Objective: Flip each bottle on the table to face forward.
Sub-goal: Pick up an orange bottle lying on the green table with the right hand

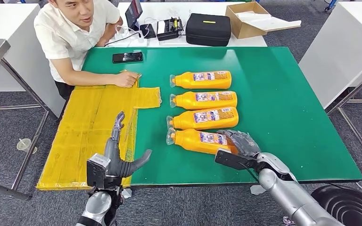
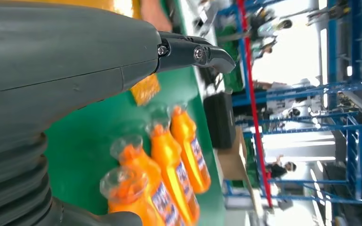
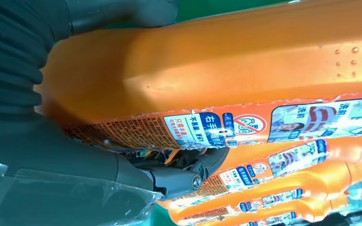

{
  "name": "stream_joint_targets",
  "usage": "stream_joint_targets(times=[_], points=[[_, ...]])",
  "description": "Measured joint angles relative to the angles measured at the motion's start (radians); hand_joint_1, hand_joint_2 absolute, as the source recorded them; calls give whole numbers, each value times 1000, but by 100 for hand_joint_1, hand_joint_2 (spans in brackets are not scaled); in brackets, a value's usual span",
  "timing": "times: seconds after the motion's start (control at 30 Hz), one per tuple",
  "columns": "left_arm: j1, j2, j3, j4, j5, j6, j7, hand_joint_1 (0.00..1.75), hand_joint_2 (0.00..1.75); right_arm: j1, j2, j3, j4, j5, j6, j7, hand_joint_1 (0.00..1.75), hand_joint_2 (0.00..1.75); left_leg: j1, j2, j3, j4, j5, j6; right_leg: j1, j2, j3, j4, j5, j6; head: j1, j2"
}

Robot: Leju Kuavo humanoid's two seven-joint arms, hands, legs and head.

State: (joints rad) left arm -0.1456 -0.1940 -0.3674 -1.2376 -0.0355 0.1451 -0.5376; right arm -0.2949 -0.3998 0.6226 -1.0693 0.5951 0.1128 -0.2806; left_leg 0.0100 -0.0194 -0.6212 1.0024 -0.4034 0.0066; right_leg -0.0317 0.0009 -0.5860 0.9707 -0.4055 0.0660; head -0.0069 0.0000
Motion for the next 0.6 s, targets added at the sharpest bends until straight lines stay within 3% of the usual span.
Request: stream_joint_targets(times=[0.17, 0.6], points=[[1, -6, 5, 15, 223, -176, 81, 0, 175, 40, 21, -52, -34, -108, 25, -68, 175, 175, 0, 0, 0, 0, 0, 0, 0, 0, 1, 0, 0, 0, 0, 0], [2, -9, 6, 21, 244, -198, 90, 0, 175, 53, 30, -68, -47, -122, 34, -75, 175, 175, 0, 0, 0, 0, 0, 0, 0, 0, 1, 0, 0, 0, 0, 0]])
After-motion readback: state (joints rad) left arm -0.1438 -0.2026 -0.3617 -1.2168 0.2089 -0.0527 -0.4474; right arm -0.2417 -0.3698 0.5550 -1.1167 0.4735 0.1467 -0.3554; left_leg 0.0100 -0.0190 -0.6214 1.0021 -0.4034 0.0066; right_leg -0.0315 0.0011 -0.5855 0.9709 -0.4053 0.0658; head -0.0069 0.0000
